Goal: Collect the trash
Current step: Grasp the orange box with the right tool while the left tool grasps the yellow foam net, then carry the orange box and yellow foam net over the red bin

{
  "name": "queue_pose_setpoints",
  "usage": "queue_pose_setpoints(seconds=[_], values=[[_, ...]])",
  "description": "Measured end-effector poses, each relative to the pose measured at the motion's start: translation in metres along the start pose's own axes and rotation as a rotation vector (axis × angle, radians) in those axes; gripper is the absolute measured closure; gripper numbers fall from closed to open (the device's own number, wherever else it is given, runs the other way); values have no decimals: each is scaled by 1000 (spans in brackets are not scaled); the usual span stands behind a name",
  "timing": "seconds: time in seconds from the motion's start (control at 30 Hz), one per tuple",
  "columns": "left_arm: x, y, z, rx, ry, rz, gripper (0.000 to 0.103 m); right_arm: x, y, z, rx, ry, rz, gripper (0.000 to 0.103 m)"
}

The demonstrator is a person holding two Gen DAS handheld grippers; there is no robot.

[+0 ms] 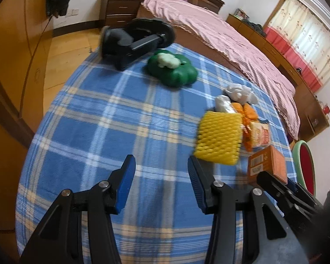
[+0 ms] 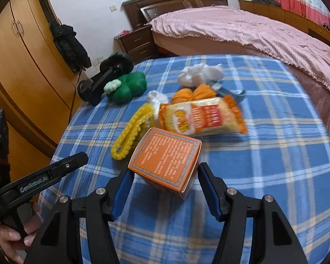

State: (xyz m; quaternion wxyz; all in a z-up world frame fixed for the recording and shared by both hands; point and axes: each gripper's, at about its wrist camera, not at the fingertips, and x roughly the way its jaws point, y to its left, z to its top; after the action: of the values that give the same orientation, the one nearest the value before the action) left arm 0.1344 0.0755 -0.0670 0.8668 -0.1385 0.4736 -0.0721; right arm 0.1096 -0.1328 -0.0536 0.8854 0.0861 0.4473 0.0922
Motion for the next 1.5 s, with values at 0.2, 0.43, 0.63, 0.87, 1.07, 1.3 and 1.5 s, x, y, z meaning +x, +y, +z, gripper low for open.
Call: queue_pose_setpoints(seconds=[0.2, 0.43, 0.63, 0.87, 1.07, 1.3, 1.5], values=[[-1, -27, 2, 57, -5, -37, 48, -22, -33, -5, 80, -29, -26, 40], [9, -62, 3, 141, 11, -41, 44, -40, -65, -8, 152, -60, -52, 40], [27, -85, 2, 210, 37, -7, 44, -46, -82, -10, 192, -73, -53, 40], [41, -87, 11, 208, 21, 65, 45, -48, -92, -13, 214, -78, -39, 40], [45, -84, 14, 200, 25, 41, 73, -48, -98, -15, 228, -81, -29, 40], [28, -88, 12, 206, -8, -8, 89, -56, -101, -16, 238, -102, -26, 40], [7, -95, 7, 187, -20, -83, 89, -72, -102, -18, 240, -137, -27, 40]])
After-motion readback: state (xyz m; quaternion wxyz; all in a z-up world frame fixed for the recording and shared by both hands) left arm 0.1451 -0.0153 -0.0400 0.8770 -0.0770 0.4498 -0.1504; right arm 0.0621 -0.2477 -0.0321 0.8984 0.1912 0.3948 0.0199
